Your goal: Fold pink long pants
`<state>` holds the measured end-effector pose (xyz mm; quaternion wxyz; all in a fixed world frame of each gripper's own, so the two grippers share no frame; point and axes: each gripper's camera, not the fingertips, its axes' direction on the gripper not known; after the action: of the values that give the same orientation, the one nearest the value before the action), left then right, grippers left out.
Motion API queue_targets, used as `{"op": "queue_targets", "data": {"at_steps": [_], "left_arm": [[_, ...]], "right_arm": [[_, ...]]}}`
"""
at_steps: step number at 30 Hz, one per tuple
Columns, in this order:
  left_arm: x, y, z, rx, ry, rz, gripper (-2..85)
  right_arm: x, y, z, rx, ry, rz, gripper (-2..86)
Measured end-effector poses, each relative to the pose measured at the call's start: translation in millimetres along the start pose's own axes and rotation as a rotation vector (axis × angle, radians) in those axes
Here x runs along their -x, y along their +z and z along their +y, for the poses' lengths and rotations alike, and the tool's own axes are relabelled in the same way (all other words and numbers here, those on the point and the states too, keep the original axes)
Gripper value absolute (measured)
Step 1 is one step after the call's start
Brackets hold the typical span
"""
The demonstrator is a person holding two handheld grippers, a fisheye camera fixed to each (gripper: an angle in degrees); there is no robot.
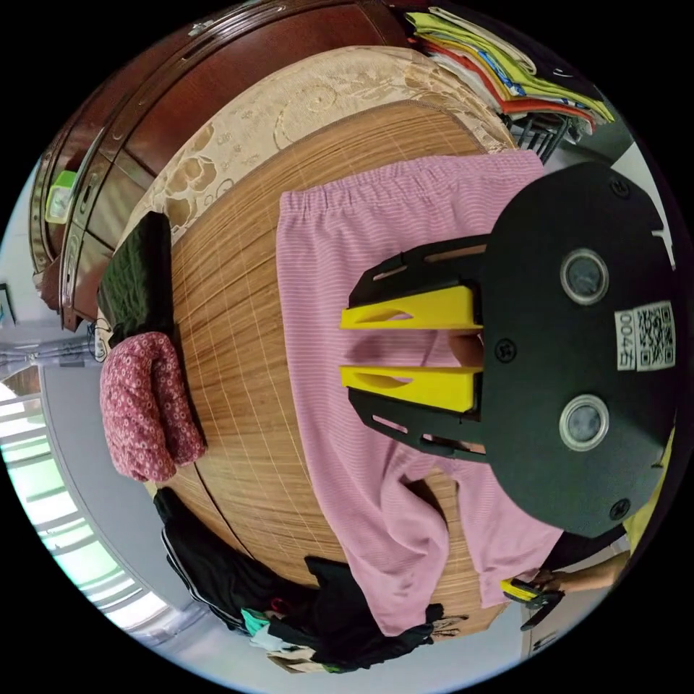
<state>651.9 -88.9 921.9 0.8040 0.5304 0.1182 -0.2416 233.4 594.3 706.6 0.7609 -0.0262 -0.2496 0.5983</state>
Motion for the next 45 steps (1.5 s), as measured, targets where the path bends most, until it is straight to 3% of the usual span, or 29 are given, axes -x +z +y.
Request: {"op": "queue_targets", "data": {"at_steps": [6,10,16,20,24,27,29,32,36,41,45], "left_arm": [[3.3,-37.5,-93.9,-0.120,0.013,-0.070,6.1],[4.6,-17.8,-197.9,-0.073,0.169,-0.222,8.5],[17.2,32.0,-320.6,0.118,0.244,-0.242,11.2],[16.9,62.9,-344.7,0.252,0.265,-0.261,11.4],[-14.8,61.9,-349.3,0.217,0.365,-0.295,7.5],[-46.5,50.7,-354.2,0.197,0.461,-0.424,4.3],[-52.1,31.9,-363.6,0.129,0.433,-0.454,3.4],[-44.5,3.2,-383.7,0.022,0.368,-0.449,2.7],[-44.4,2.8,-405.6,-0.038,0.444,-0.567,3.3],[-44.4,43.7,-410.8,0.082,0.467,-0.720,6.7],[-38.5,7.8,-423.4,0.036,0.392,-0.572,12.0]], "right_arm": [[-13.2,-18.2,-62.8,0.011,-0.028,-0.012,11.4],[-19.5,-26.9,-104.4,0.062,-0.050,0.035,13.6],[-24.6,-36.9,-157.1,0.175,-0.085,0.027,14.4],[-18.9,-34.6,-174.3,0.270,-0.128,0.066,15.6],[-14.6,-50.7,-178.2,0.235,-0.161,0.072,10.5],[-8.8,-67.3,-180.6,0.237,-0.204,0.065,4.9],[-7.6,-86.1,-183.6,0.178,-0.235,0.094,4.4],[-13.0,-105.9,-192.0,0.112,-0.237,0.093,4.4],[-19.0,-117.0,-204.6,0.068,-0.192,0.058,5.5],[-28.3,-125.3,-205.4,0.096,-0.072,-0.033,10.5],[-58.2,-188.8,-181.7,-0.038,-0.041,-0.188,11.6]]}}
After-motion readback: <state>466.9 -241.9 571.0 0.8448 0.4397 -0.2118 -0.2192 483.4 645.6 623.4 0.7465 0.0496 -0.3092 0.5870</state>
